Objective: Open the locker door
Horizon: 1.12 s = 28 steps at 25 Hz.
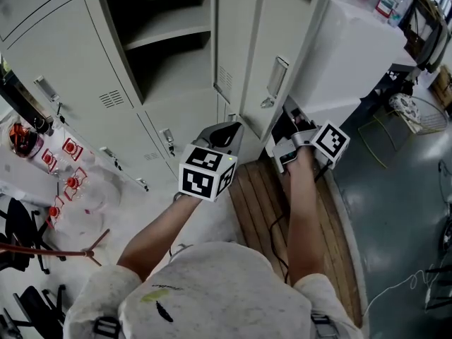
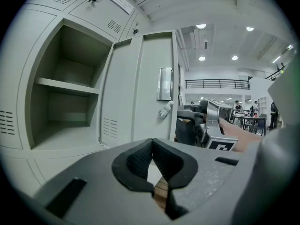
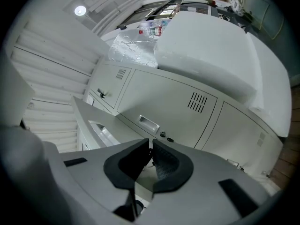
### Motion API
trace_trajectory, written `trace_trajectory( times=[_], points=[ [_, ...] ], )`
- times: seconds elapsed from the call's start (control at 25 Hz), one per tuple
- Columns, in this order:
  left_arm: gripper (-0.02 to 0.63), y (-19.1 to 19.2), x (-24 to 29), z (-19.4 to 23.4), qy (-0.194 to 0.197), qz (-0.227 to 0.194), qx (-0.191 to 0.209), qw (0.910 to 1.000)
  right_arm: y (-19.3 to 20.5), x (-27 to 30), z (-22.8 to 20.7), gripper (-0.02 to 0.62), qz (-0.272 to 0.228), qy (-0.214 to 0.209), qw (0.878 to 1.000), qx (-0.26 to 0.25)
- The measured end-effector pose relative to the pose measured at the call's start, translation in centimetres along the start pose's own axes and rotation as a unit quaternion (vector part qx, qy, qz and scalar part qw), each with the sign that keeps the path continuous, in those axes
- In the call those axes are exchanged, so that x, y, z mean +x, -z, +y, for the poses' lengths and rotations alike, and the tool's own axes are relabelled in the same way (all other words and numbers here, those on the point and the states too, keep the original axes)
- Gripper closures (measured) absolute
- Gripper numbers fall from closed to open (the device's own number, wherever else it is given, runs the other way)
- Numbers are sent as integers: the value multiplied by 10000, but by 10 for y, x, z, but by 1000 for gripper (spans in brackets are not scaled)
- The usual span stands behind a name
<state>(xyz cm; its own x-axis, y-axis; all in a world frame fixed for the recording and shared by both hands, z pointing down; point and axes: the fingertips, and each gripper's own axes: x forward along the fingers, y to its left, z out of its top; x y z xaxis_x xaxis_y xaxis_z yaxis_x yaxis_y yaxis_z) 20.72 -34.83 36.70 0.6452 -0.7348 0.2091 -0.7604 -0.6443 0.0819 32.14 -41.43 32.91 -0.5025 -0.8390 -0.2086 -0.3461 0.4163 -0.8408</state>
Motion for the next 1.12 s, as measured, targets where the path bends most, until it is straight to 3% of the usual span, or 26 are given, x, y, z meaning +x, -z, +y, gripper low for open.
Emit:
trace_trajectory(
  times=[0.68, 1.12],
  points=[
    [600, 4, 24, -5, -111, -52, -101, 9999, -15, 9, -12, 572, 233, -166, 9996, -84],
    [600, -3, 24, -6, -38, -96, -67, 9999, -19, 8, -11, 572, 167, 129, 9987, -471]
  ],
)
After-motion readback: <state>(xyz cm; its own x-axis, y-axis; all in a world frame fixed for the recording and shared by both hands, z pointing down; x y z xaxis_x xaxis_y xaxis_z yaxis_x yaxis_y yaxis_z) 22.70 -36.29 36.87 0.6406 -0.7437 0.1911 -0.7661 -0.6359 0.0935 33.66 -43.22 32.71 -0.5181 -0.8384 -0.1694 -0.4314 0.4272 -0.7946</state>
